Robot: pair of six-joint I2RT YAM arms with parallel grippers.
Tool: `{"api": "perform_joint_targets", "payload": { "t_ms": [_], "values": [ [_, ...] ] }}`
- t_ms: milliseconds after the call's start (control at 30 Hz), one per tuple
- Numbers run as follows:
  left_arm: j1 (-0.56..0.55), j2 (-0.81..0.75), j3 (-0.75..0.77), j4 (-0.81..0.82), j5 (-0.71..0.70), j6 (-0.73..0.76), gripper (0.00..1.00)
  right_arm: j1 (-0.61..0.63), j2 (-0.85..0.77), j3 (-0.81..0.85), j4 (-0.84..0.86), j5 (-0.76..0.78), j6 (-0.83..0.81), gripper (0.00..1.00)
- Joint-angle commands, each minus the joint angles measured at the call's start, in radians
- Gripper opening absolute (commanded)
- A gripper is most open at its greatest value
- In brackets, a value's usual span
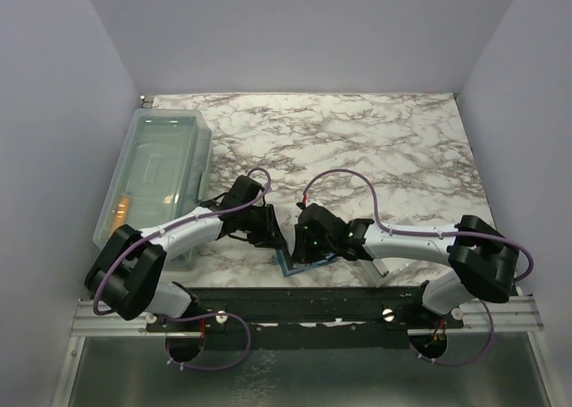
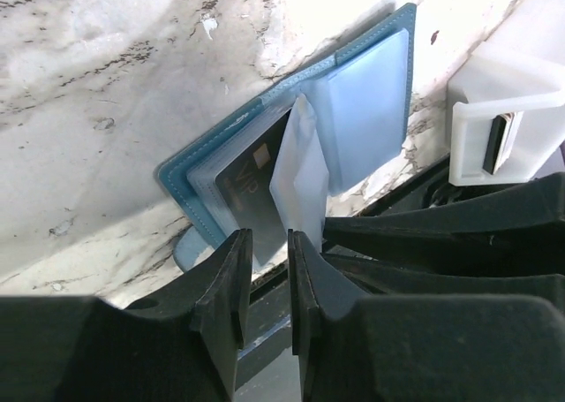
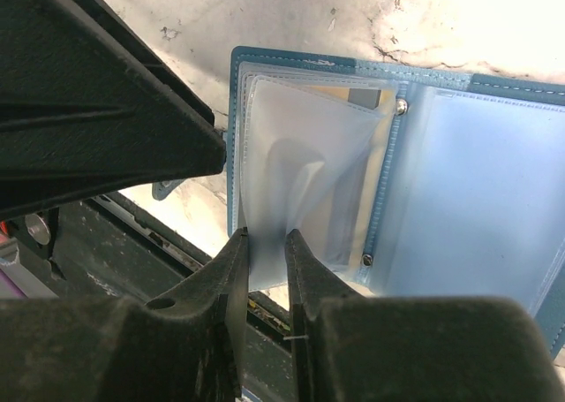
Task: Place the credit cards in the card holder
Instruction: Open the card holder at the center of the board.
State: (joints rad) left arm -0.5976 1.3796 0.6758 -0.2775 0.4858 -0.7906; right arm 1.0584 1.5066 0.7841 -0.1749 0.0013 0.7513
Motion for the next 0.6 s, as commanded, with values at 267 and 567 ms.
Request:
{"api": "perform_joint_targets", "payload": {
  "t_ms": [267, 567],
  "values": [
    [0.000, 0.064, 0.041, 0.009, -0.039, 0.049, 0.31, -0.001, -0.005, -0.013, 0.002, 0.005, 0.003, 0.21],
    [0.000, 0.100, 0.040, 0.026, -0.046, 0.050, 0.34, -0.001, -0.005, -0.009, -0.006, 0.005, 0.005, 0.21]
  ]
}}
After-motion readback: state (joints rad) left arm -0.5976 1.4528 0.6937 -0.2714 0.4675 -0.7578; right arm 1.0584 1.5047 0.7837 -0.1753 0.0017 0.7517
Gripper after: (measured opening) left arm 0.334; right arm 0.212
